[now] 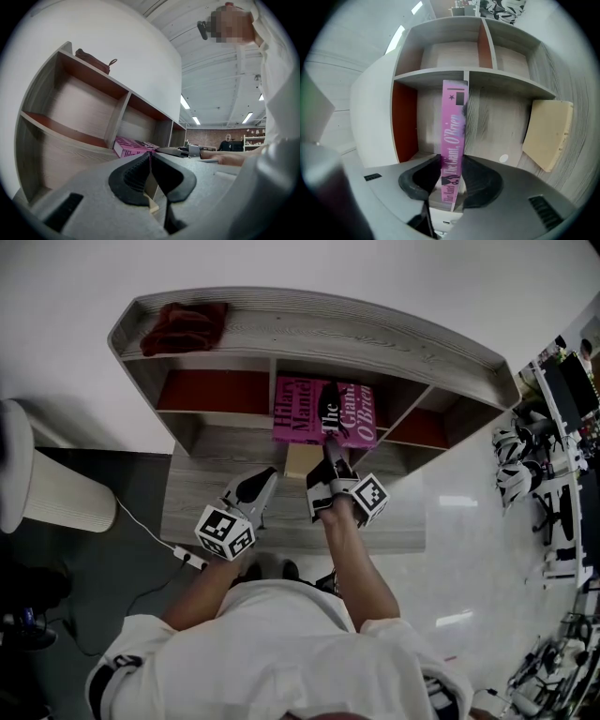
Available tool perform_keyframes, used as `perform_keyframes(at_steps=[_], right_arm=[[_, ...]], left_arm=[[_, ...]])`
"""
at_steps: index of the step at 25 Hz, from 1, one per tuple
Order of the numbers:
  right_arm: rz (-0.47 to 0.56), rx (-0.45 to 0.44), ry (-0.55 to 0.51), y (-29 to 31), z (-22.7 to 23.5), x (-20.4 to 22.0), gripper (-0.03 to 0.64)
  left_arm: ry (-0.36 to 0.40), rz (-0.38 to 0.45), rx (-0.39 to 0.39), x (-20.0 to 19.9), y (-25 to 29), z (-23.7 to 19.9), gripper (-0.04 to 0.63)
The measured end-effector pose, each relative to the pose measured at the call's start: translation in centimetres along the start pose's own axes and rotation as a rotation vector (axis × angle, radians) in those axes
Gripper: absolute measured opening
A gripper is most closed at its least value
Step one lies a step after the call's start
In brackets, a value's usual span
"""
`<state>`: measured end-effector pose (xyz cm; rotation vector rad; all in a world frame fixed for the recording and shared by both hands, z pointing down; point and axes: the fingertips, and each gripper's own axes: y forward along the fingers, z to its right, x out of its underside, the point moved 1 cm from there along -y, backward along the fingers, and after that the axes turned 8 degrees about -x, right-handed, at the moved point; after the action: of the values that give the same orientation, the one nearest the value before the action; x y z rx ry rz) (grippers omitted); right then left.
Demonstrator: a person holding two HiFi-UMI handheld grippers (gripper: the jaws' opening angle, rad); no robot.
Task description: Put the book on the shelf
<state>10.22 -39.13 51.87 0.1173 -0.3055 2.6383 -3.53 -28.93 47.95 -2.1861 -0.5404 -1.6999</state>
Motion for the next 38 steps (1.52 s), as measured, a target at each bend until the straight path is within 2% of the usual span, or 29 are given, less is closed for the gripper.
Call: perform_keyframes(at_steps=[18,32,35,38], right_arm=[[0.041,0.0,0.027,3.9,0.1,-1.1,0.135],[0.036,-0.015,0.05,2.9,0.5,-1.1,0.137],[0.017,-0.02,-0.031,1.5,-0.6,-1.0,0.137],[-0.026,-0.055,-0.273,0.1,-3.7,-1.0,0.137]], left_arm=[[0.003,-0.008,-0.002,0.1,-0.7,-0.5,0.028],[-0.001,-0.006,0.004,0.0,-0.8,-0.2,0.028],[0.001,0.0,0.01,-0.3,-0.8,-0.1,0.028],[0.009,0.01,0.016,-0.8,-0.8,0.0,0.028]])
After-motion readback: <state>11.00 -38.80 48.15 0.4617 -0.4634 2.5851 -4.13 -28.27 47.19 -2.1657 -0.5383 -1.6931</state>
